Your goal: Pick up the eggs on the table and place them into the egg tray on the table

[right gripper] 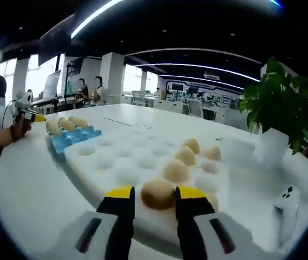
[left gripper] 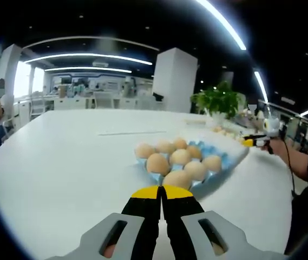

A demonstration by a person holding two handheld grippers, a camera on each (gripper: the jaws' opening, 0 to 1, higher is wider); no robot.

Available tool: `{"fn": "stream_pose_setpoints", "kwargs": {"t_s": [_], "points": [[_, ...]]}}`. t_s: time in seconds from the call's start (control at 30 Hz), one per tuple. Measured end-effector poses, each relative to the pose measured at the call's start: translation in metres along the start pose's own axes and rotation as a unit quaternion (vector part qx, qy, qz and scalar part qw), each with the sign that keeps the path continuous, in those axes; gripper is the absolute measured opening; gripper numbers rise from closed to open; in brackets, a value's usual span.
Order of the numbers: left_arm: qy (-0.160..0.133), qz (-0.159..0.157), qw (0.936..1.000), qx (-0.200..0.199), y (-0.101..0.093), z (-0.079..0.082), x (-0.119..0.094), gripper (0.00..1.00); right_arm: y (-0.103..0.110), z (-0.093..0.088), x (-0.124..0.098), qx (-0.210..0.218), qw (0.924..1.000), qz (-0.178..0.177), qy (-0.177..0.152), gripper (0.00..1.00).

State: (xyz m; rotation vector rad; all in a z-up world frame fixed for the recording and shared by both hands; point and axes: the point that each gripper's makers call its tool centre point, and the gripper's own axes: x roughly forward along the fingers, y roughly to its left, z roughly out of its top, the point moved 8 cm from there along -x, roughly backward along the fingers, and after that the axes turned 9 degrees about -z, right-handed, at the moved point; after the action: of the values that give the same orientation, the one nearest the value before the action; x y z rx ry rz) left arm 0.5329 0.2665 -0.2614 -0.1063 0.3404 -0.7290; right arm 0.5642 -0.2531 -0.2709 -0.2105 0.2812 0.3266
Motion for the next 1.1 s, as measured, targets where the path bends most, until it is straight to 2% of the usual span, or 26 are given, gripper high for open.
{"fn": "stream_pose_setpoints", "kwargs": {"t_s": [0.1, 0.23, 0.4, 0.5, 0.53, 0.57, 0.7, 0.8, 0.87, 1.0, 1.07, 1.1], "points": [[0.001, 0.0, 1.0, 0.0, 0.0, 0.0, 0.0, 0.01, 0.0, 0.002, 0.003, -0.007, 0.9999, 0.003, 0.007, 0.32], [0.002, 0.0, 1.0, 0.0, 0.0, -0.001, 0.0, 0.01, -0.003, 0.008, 0.007, -0.021, 0.9981, 0.024, 0.053, 0.32], [0.004, 0.001, 1.0, 0.0, 0.0, -0.001, 0.001, 0.01, -0.01, 0.019, 0.016, -0.039, 0.9864, 0.067, 0.145, 0.3], [0.005, 0.002, 1.0, 0.0, 0.0, -0.001, 0.001, 0.01, -0.013, 0.022, 0.02, -0.047, 0.9797, 0.084, 0.176, 0.27], [0.005, 0.002, 1.0, 0.001, 0.0, -0.001, 0.001, 0.01, -0.014, 0.024, 0.021, -0.049, 0.9751, 0.088, 0.197, 0.27], [0.005, 0.002, 1.0, 0.001, 0.0, -0.001, 0.001, 0.01, -0.014, 0.025, 0.021, -0.052, 0.9739, 0.09, 0.202, 0.27], [0.005, 0.002, 1.0, 0.0, 0.0, -0.001, 0.0, 0.01, -0.016, 0.03, 0.029, -0.065, 0.9563, 0.126, 0.256, 0.28], [0.005, 0.002, 1.0, 0.001, -0.001, -0.001, 0.001, 0.01, -0.018, 0.033, 0.034, -0.086, 0.9421, 0.158, 0.283, 0.28], [0.005, 0.001, 1.0, 0.002, -0.001, -0.001, 0.001, 0.01, -0.019, 0.034, 0.036, -0.087, 0.9372, 0.164, 0.295, 0.28], [0.004, 0.002, 1.0, -0.002, -0.001, -0.001, 0.0, 0.01, -0.016, 0.042, 0.043, -0.123, 0.9032, 0.187, 0.366, 0.28], [0.003, 0.002, 1.0, -0.003, -0.001, -0.001, 0.0, 0.01, -0.016, 0.044, 0.048, -0.128, 0.8903, 0.19, 0.393, 0.28], [0.003, 0.002, 1.0, -0.003, -0.001, -0.001, 0.0, 0.01, -0.016, 0.044, 0.048, -0.127, 0.8888, 0.189, 0.398, 0.28]]}}
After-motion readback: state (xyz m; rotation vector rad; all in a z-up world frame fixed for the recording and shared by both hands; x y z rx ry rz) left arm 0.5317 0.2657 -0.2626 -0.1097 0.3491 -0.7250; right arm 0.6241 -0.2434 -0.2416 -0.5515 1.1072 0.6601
